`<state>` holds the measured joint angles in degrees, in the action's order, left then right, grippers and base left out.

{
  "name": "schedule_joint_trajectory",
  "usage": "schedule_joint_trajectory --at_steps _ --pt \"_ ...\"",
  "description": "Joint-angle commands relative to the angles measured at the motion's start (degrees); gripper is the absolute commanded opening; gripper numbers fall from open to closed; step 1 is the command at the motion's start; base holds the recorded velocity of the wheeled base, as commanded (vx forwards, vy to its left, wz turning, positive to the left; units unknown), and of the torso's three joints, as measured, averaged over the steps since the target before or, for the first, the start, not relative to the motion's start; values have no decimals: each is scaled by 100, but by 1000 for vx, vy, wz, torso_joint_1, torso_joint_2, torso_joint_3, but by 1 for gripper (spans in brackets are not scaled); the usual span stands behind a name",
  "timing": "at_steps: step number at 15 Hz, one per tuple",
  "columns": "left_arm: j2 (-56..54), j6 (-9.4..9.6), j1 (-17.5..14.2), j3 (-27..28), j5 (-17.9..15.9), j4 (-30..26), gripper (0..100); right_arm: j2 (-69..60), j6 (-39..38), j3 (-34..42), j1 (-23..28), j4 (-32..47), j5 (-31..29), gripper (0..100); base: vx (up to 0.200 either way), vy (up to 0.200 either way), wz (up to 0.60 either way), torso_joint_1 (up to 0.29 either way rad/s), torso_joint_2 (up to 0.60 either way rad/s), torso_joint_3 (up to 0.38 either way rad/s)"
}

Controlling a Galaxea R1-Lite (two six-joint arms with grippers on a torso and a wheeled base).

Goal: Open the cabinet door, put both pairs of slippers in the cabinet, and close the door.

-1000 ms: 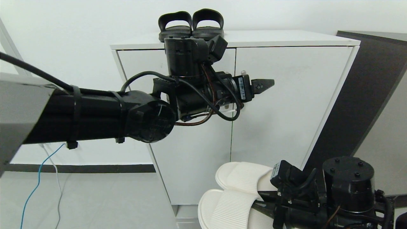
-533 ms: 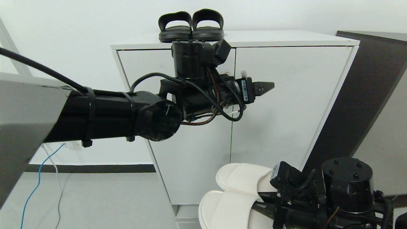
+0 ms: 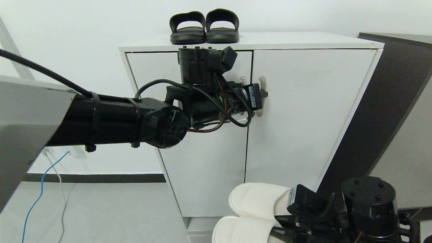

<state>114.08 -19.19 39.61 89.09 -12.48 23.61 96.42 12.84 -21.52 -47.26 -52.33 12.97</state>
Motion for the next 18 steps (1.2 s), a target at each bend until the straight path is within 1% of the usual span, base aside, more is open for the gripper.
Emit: schedule_joint_trajectory --at_steps 1,4,5,7,11,13,14,15,16,18 --pt "-202 -24 100 -173 -17 21 0 -35 0 33 -108 -5 -5 0 0 0 0 0 0 0" --pt "-466 -24 188 -568 -9 21 0 -70 0 95 -196 -5 -5 0 0 0 0 0 0 0" --pt "-685 -24 188 -841 -17 38 0 -61 0 113 -196 4 -5 0 0 0 0 0 0 0" --pt "-975 -15 197 -1166 -17 47 0 -44 0 113 -213 4 -5 0 0 0 0 0 0 0" --pt "-1494 -6 293 -1649 -26 73 0 26 8 113 -231 -5 -14 0 0 0 0 0 0 0" --pt "-1626 -15 284 -1860 -52 249 0 35 0 104 -231 -5 -5 0 0 0 0 0 0 0" --pt "-1635 -85 214 -2036 -61 741 0 62 8 104 -231 -14 -14 0 0 0 0 0 0 0" --pt "-1582 -147 65 -2053 -61 979 0 62 8 104 -231 -14 -5 0 0 0 0 0 0 0" --pt "-1511 -182 -32 -2009 -61 1022 0 62 17 104 -240 -14 -5 0 0 0 0 0 0 0" --pt "-1327 -182 -234 -1834 -79 1022 0 62 17 104 -240 -14 -14 0 0 0 0 0 0 0"
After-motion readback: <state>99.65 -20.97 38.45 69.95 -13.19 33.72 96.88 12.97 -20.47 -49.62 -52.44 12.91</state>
